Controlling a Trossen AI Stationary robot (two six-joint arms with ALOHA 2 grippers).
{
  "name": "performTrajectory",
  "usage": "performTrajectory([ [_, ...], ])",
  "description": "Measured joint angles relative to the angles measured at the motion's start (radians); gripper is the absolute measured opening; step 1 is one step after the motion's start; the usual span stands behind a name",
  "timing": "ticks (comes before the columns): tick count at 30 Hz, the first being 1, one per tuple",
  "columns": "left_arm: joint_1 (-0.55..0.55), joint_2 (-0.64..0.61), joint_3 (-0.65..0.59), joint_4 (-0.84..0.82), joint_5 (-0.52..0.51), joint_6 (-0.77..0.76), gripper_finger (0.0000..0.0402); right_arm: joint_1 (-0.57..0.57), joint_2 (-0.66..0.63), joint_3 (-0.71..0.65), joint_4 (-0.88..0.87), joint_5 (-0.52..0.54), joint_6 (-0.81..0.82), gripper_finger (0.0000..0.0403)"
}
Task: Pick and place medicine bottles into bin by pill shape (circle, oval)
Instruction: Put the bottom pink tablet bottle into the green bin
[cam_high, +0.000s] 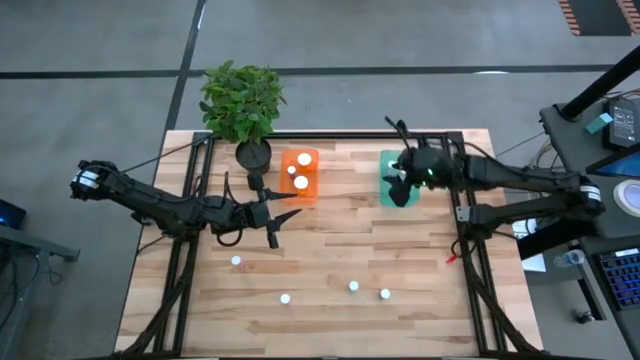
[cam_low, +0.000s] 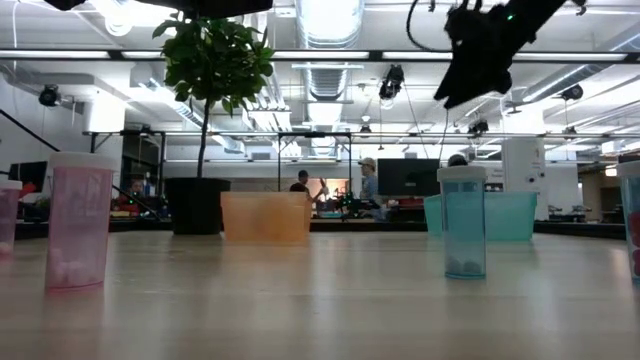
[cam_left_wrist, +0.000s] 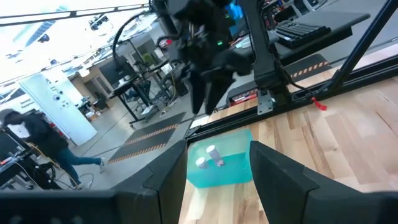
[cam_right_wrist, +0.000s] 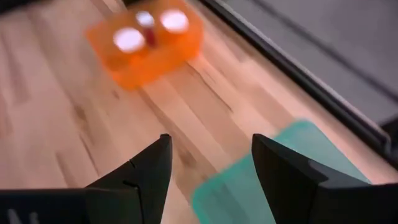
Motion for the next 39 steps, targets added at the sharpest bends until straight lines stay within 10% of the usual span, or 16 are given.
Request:
performTrajectory([
  [16, 0.0, 0.0, 0.0, 0.034, 0.0, -0.175, 0.0157, 0.408, -0.14, -0.307, 0.584, 0.169, -0.233, 0.021],
  [39, -0.128, 0.159, 0.137, -0.002, 0.006, -0.623, 0.0157, 0.532, -0.143, -0.597, 1.265, 0.018, -0.57, 0.021],
])
